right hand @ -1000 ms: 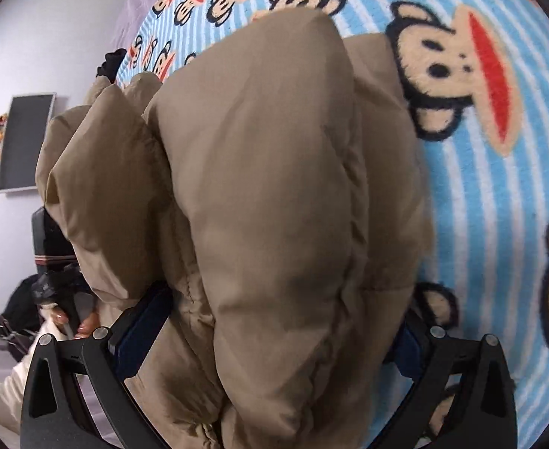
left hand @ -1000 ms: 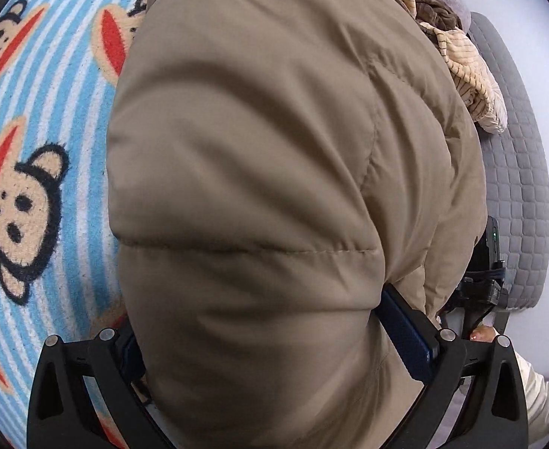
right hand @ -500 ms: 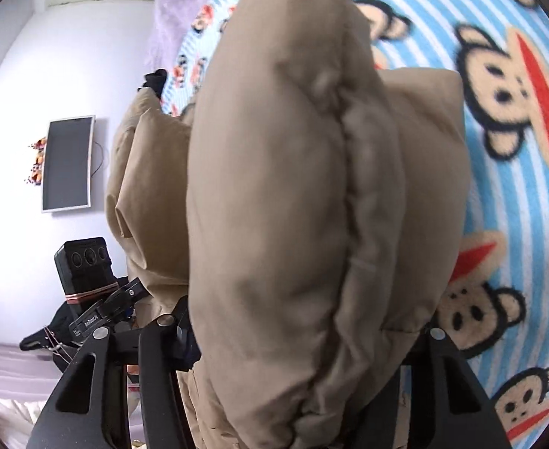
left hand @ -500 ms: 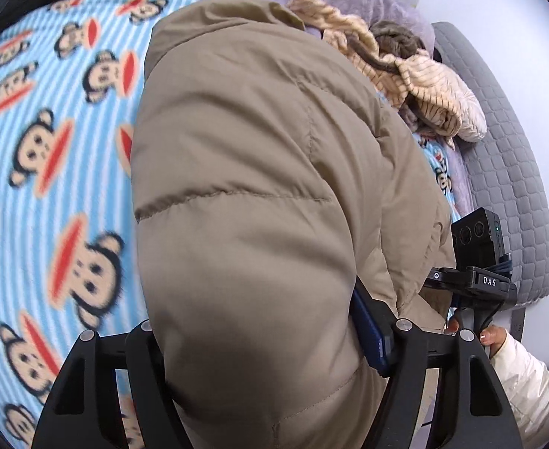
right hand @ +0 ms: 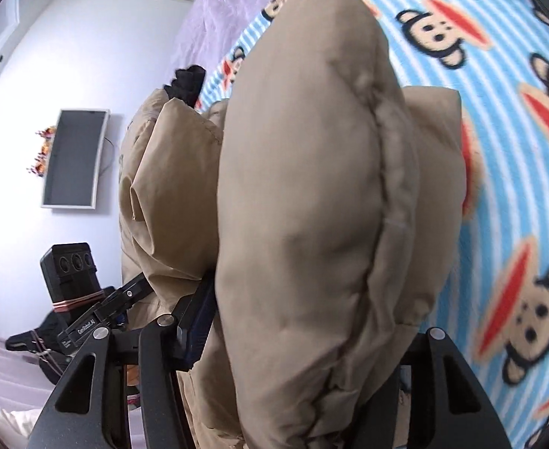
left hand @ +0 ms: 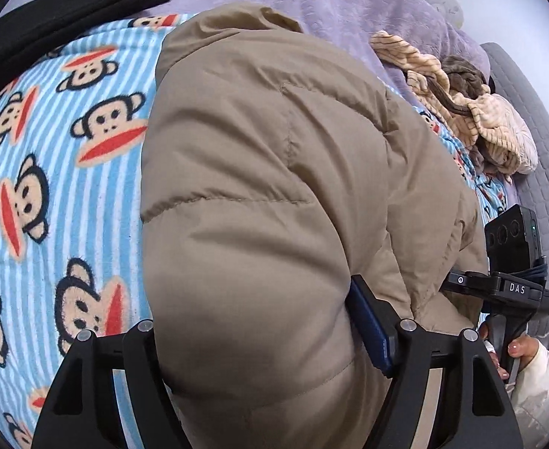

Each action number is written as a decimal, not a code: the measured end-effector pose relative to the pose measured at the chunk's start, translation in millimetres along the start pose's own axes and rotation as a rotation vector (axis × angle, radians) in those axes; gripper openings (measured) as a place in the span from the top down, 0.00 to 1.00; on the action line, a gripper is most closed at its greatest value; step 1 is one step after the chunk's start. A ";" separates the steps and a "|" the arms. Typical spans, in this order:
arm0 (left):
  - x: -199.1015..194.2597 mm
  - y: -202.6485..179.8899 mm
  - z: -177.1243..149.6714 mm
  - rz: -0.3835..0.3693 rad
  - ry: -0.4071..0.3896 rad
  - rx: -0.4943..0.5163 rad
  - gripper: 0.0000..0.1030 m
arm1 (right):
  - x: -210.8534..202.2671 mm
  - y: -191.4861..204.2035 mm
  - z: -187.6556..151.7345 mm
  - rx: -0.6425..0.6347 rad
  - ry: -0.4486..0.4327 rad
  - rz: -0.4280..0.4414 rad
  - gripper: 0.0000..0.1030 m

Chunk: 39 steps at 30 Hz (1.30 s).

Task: Fold large clothes

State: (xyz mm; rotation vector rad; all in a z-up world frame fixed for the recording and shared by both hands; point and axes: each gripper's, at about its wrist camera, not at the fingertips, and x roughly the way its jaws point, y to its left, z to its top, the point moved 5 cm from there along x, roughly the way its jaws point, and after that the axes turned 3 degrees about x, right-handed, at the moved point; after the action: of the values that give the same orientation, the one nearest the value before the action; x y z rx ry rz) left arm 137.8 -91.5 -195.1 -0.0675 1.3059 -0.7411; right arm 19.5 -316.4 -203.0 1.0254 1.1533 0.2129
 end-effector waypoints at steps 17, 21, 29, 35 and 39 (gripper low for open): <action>-34.9 -6.5 -24.7 0.288 -0.041 0.012 0.09 | 0.9 22.0 -3.6 -0.006 -0.029 -0.263 0.32; -60.0 -13.1 -34.8 0.332 -0.068 0.007 0.09 | -22.9 39.4 -15.8 -0.023 -0.074 -0.348 0.32; -105.7 -36.2 -55.0 0.383 -0.122 0.026 0.00 | -86.3 54.8 -58.6 -0.092 -0.176 -0.480 0.26; -122.2 -49.7 -78.1 0.404 -0.125 0.027 0.00 | -94.3 83.9 -81.0 -0.164 -0.285 -0.587 0.19; -128.9 -53.8 -91.5 0.408 -0.129 0.028 0.00 | -99.6 97.6 -95.7 -0.203 -0.361 -0.663 0.18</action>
State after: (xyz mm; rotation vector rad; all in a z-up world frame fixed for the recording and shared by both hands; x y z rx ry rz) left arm 23.1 -32.6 -89.0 0.1673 1.1379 -0.3985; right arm -70.1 -270.4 -67.1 0.4374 1.0533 -0.3637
